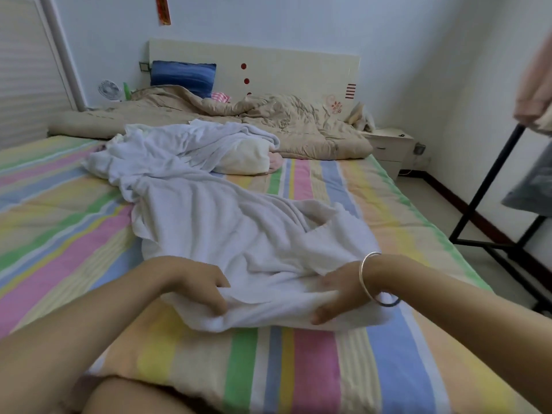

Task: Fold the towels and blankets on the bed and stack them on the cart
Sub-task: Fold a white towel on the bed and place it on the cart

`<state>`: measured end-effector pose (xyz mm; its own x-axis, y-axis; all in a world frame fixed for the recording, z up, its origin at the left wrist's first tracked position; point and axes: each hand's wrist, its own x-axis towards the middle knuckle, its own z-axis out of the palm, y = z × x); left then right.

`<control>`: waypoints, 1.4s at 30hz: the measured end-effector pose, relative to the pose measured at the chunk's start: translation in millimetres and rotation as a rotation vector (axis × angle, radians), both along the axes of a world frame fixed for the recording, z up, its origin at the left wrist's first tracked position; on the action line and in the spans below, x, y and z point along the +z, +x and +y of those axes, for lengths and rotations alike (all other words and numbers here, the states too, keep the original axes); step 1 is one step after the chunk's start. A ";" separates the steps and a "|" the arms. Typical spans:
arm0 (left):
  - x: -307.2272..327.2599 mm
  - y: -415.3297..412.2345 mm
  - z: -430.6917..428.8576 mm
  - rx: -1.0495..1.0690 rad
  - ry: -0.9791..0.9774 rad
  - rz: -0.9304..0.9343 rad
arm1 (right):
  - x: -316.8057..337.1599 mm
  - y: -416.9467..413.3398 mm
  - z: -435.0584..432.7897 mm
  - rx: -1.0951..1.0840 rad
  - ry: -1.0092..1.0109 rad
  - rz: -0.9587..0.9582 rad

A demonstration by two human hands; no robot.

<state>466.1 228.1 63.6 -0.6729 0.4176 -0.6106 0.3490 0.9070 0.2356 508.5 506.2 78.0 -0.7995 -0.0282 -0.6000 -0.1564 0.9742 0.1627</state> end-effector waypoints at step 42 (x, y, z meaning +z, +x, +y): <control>-89.4 -205.5 160.0 -0.126 0.023 0.841 | -95.5 -229.0 124.3 -0.656 -0.727 0.347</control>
<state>260.6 388.2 -25.9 -0.8467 0.5258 0.0815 0.5141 0.8479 -0.1296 279.5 630.5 -17.5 -0.9140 0.2113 -0.3464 0.3828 0.7321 -0.5634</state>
